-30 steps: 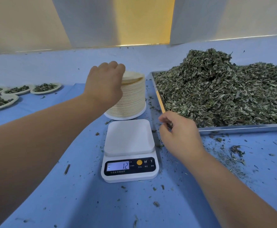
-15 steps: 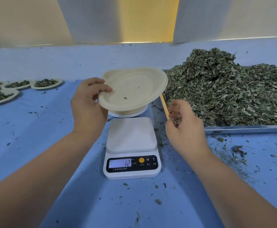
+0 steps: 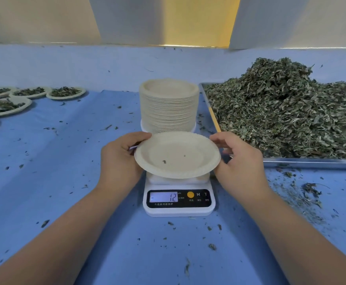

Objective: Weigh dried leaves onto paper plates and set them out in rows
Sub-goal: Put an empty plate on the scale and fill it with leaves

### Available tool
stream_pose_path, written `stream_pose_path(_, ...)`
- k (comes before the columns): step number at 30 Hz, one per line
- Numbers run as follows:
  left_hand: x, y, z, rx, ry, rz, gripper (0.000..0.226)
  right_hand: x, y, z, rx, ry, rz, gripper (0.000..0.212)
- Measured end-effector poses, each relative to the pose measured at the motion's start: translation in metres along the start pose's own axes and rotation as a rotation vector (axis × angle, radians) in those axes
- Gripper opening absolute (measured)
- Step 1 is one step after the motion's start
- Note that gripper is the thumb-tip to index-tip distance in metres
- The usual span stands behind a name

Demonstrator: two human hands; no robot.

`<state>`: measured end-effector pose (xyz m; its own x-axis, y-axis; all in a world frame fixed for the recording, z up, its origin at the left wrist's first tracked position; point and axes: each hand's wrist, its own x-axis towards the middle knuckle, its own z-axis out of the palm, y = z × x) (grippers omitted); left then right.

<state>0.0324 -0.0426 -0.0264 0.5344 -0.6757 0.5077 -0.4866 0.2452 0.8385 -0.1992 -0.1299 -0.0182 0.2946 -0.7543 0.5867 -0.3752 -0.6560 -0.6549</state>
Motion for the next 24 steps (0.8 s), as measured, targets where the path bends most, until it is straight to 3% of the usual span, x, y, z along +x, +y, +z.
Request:
stream_pose_path(6,0.004,-0.003,-0.003,-0.211,-0.127,-0.195,0.039,0.001,0.009,0.002,0.005,0.033,0.004,0.022)
stream_pose_path(12,0.006,-0.01,-0.007,-0.228,-0.156,-0.255,0.042,0.002,0.015,0.003,-0.056,-0.06,-0.049,0.031)
stream_pose_path(17,0.007,-0.017,-0.011,-0.136,-0.085,-0.207,0.041,0.002,0.014,0.003,-0.095,-0.078,-0.1,0.039)
stream_pose_path(24,0.009,-0.026,-0.014,-0.102,-0.026,-0.295,0.043,0.001,0.007,0.0,-0.094,-0.154,-0.094,0.045)
